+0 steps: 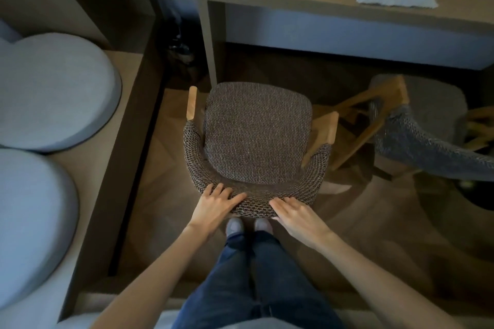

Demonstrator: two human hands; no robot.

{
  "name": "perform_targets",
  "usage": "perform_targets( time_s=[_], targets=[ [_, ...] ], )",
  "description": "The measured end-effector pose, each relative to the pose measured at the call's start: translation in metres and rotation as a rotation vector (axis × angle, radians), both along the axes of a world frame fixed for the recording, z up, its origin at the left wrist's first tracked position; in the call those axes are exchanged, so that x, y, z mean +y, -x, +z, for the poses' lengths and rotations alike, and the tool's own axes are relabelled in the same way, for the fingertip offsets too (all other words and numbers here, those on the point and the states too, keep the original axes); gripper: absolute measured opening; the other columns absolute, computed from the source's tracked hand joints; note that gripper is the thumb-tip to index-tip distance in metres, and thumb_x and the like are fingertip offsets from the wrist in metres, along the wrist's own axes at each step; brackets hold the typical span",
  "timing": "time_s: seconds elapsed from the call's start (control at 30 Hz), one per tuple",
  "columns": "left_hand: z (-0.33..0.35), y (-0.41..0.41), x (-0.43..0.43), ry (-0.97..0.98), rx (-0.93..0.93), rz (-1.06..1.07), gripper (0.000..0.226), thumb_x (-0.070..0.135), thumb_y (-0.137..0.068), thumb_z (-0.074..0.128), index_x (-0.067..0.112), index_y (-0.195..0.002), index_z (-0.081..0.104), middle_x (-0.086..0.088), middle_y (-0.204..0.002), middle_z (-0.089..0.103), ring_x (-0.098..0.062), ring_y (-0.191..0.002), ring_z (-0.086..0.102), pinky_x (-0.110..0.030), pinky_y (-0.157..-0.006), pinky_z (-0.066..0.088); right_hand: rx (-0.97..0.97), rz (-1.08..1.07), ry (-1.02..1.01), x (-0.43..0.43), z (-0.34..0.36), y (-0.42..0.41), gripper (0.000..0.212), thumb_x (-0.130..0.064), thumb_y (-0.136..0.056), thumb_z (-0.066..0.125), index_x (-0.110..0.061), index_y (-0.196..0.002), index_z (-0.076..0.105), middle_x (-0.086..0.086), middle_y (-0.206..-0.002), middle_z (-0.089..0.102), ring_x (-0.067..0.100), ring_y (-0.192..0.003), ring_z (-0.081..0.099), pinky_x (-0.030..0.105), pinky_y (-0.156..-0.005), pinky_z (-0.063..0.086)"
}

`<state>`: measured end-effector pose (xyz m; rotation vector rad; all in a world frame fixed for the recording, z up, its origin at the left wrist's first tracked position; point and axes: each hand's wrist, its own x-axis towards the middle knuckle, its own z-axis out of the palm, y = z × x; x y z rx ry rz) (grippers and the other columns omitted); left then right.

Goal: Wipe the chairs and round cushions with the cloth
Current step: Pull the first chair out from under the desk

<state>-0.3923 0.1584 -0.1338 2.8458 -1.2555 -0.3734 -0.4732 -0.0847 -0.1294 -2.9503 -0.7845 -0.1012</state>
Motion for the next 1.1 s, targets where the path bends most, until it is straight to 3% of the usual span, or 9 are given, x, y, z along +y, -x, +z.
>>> perform_targets(
  time_s=[0.17,0.23,0.3,0.4,0.57,0.73,0.87,1.0,1.1],
  targets=[
    [-0.003,0.043,0.018,0.103,0.000,0.128,0.078,0.045,-0.065,0.081,0.034,-0.131,0.040,0.001,-0.105,0.068,-0.025,-0.101,0.065,-0.046,-0.094,0.050,0.085,-0.055,-0.068,0.007,0.006,0.031,0.055,-0.033,-0.067,0.087,-0.011,-0.114,0.067,0.004,-0.110,0.070,0.020,-0.095,0.069,0.031,-0.082,0.057],
    [-0.001,0.058,0.020,0.139,-0.008,0.226,0.048,0.055,-0.091,0.046,0.034,-0.133,0.040,-0.001,-0.120,0.065,-0.026,-0.117,0.060,-0.053,-0.097,0.045,0.155,-0.057,-0.101,0.006,0.008,0.034,0.056,-0.031,-0.076,0.081,-0.014,-0.125,0.061,0.003,-0.118,0.066,0.021,-0.104,0.066,0.034,-0.089,0.055],
    [0.011,0.073,0.016,0.183,0.097,0.374,0.054,0.058,-0.097,0.016,0.033,-0.138,0.041,-0.004,-0.139,0.052,-0.027,-0.133,0.044,-0.055,-0.103,0.037,0.205,-0.038,-0.105,0.004,0.011,0.035,0.058,-0.030,-0.082,0.075,-0.016,-0.133,0.053,0.003,-0.125,0.061,0.022,-0.111,0.061,0.035,-0.094,0.052],
    [0.016,0.097,0.006,0.383,0.231,0.687,0.053,0.052,-0.097,0.029,0.031,-0.145,0.039,-0.006,-0.159,0.018,-0.028,-0.147,0.014,-0.048,-0.114,0.021,0.247,-0.003,-0.064,0.000,0.011,0.034,0.063,-0.030,-0.086,0.069,-0.018,-0.142,0.043,0.003,-0.132,0.056,0.023,-0.117,0.056,0.037,-0.098,0.048],
    [0.027,0.128,-0.035,0.621,0.369,1.129,0.058,0.039,-0.097,0.049,0.037,-0.149,0.024,-0.002,-0.160,-0.002,-0.025,-0.144,0.022,-0.043,-0.106,0.036,0.343,0.089,-0.039,-0.013,0.006,0.025,0.065,-0.026,-0.092,0.060,-0.022,-0.148,0.029,0.003,-0.140,0.049,0.026,-0.121,0.051,0.040,-0.100,0.046],
    [0.025,0.144,-0.096,0.882,0.391,1.451,0.057,0.035,-0.097,0.050,0.044,-0.146,0.023,0.001,-0.154,0.023,-0.012,-0.118,0.050,-0.025,-0.097,0.035,0.483,0.104,-0.282,-0.034,0.006,0.014,0.054,-0.033,-0.093,0.060,-0.020,-0.143,0.043,-0.002,-0.138,0.051,0.019,-0.124,0.046,0.031,-0.105,0.040],
    [0.012,0.141,-0.127,1.294,0.376,1.601,0.066,0.032,-0.095,0.057,0.043,-0.148,0.019,0.021,-0.144,0.030,0.015,-0.123,0.037,-0.022,-0.109,0.032,0.530,0.158,-0.371,-0.053,0.002,0.007,0.053,-0.032,-0.091,0.064,-0.021,-0.140,0.047,-0.004,-0.136,0.053,0.015,-0.126,0.045,0.029,-0.106,0.037],
    [0.014,0.129,-0.143,1.271,0.297,1.732,0.079,0.036,-0.088,0.066,0.046,-0.147,0.015,0.016,-0.146,0.040,-0.002,-0.127,0.044,-0.027,-0.107,0.036,0.556,0.217,-0.350,-0.059,0.000,-0.001,0.059,-0.024,-0.087,0.070,-0.019,-0.141,0.045,0.000,-0.136,0.052,0.020,-0.126,0.047,0.031,-0.106,0.036],
    [0.018,0.118,-0.143,1.152,0.265,1.774,0.085,0.035,-0.085,0.069,0.047,-0.147,0.013,0.022,-0.119,0.053,0.002,-0.096,0.057,-0.020,-0.087,0.043,0.626,0.228,-0.304,-0.060,-0.003,-0.007,0.068,-0.027,-0.086,0.071,-0.020,-0.145,0.039,0.001,-0.140,0.049,0.022,-0.128,0.045,0.035,-0.108,0.038]
  ],
)
